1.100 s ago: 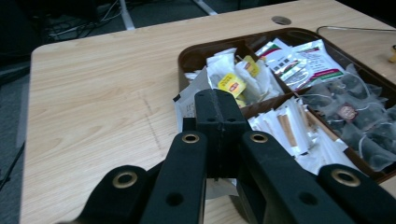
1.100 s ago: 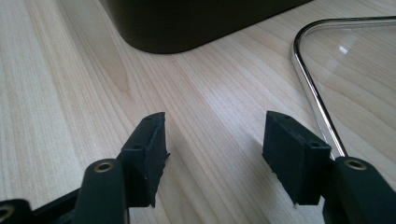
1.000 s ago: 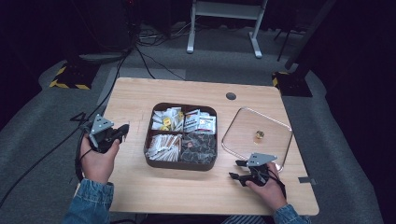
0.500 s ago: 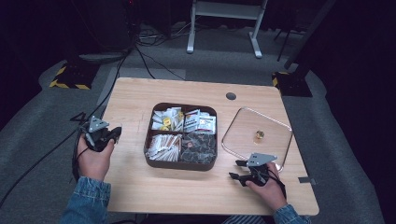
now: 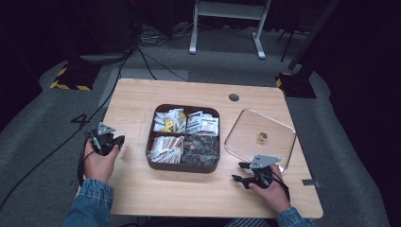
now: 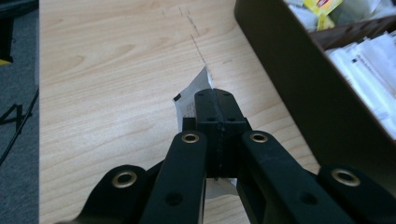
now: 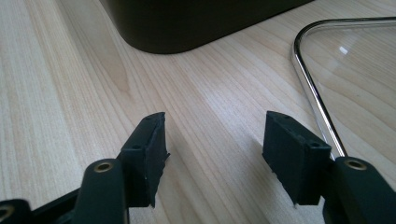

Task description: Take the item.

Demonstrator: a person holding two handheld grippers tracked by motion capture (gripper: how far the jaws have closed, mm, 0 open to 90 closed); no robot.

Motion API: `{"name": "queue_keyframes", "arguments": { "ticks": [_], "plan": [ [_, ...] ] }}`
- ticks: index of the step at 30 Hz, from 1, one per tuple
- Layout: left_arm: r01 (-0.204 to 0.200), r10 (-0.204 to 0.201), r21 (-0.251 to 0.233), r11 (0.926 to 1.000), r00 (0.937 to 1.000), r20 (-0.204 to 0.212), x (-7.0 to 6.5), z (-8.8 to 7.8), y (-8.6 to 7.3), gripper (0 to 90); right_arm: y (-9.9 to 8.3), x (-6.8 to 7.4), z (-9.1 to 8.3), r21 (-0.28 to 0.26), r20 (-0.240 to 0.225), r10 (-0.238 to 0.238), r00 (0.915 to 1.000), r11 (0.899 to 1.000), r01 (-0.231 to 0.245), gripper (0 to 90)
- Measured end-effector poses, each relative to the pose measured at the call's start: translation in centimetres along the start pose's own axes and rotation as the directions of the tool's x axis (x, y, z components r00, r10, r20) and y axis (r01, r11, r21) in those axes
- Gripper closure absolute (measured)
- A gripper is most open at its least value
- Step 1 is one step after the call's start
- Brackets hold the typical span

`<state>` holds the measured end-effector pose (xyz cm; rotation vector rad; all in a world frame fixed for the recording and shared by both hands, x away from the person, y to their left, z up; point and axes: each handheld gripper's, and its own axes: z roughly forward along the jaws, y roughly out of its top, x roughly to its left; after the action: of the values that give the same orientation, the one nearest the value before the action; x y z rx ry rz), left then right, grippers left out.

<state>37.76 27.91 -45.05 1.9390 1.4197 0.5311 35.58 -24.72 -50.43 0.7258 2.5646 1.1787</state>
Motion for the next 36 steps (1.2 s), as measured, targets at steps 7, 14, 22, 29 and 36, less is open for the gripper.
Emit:
{"name": "queue_keyframes", "arguments": {
  "ticks": [7,14,22,29,36],
  "plan": [
    [0.002,-0.002,0.037,0.9993,1.0000,0.002,0.3,0.9,-0.6,90.0,0.0,0.0,0.0,0.000,-0.003,0.000,1.0000,1.000,0.000,39.9],
    [-0.002,0.002,0.067,0.9978,1.0000,0.002,0.2,1.7,-0.9,90.0,0.0,0.0,0.0,0.001,-0.002,0.000,1.0000,1.000,0.000,39.9],
    [0.020,-0.023,0.093,0.9954,0.9994,0.025,0.1,2.1,-1.0,79.8,0.0,0.0,0.0,0.000,-0.001,0.000,1.0000,1.000,0.000,39.9],
    [0.052,-0.054,0.062,0.9967,0.9978,0.040,0.0,1.7,-0.8,61.5,0.0,0.0,0.0,0.000,-0.001,-0.001,1.0000,1.000,0.001,39.8],
    [0.063,-0.063,0.011,0.9980,0.9968,0.048,-0.5,1.0,-0.6,53.9,0.0,0.0,0.0,-0.001,-0.002,-0.002,1.0000,1.000,0.002,39.8]
  ]
}}
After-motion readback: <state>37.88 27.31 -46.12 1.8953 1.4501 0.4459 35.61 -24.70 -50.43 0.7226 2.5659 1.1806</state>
